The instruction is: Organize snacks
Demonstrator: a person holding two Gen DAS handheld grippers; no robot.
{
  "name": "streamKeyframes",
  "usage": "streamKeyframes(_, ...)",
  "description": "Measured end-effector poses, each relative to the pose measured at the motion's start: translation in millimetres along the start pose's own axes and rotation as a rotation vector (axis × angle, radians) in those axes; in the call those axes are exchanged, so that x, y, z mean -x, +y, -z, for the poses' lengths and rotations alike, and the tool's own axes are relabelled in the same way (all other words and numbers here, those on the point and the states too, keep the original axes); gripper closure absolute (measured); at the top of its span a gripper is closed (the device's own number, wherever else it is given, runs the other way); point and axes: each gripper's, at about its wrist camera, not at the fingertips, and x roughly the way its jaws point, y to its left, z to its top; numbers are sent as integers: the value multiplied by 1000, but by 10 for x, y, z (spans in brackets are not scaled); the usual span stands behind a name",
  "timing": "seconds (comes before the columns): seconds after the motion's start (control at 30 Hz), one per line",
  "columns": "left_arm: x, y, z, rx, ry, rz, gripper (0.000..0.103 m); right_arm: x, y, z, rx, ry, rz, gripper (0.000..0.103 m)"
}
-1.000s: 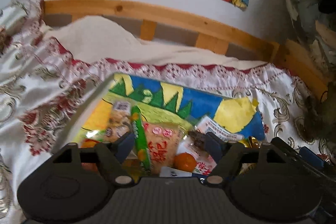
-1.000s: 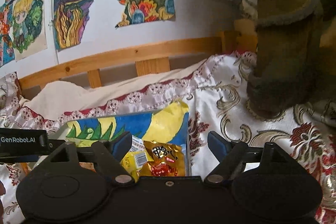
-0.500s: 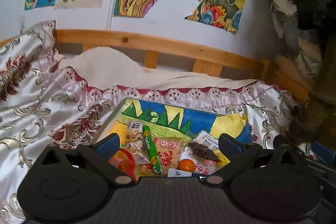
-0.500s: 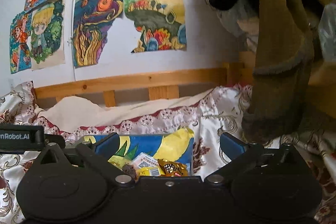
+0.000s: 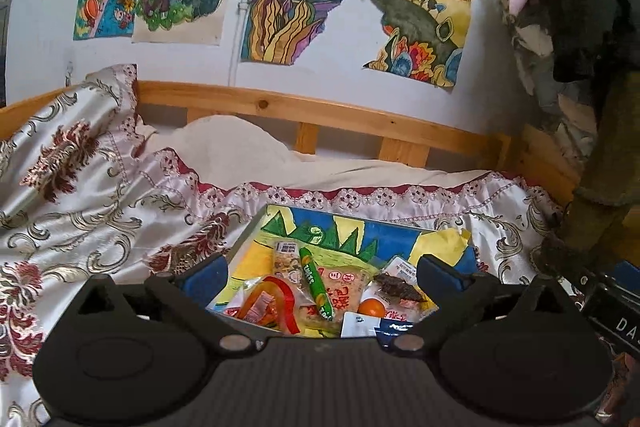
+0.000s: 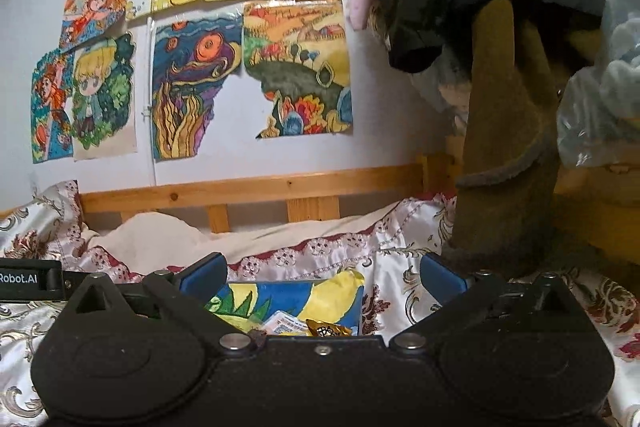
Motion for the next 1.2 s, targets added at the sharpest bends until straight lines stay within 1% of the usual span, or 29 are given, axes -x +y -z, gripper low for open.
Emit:
streamKeyframes(0.13, 164, 26, 17, -26, -26, -4, 1, 163, 50, -2, 8, -16, 0, 1)
streamKeyframes(0.23, 299, 65, 48, -40, -54, -31, 1, 284, 81, 23, -3, -18, -10, 1)
streamKeyframes(0.5, 662, 262, 164, -28, -93, -54, 1, 677, 223, 185, 17, -8, -38, 1)
streamKeyframes(0.63, 816, 344, 250, -44, -113, -55, 1, 878, 281, 235, 29, 1, -35, 1)
streamKeyframes(0.77, 964, 423, 332, -51, -126, -60, 1, 1104, 313, 269, 14, 2, -25, 1)
streamKeyframes(0.93, 1165, 456, 499, -74, -180, -74, 1, 1366, 351, 341, -11, -12, -18, 1)
streamKeyframes(1.13, 1333, 456, 661, -105, -193, -43, 0, 1609, 414, 462, -25, 14, 6, 1)
streamKeyframes(1.2, 1366, 467, 702, -119, -181, -74, 0, 1687, 441, 502, -23, 20, 12, 1)
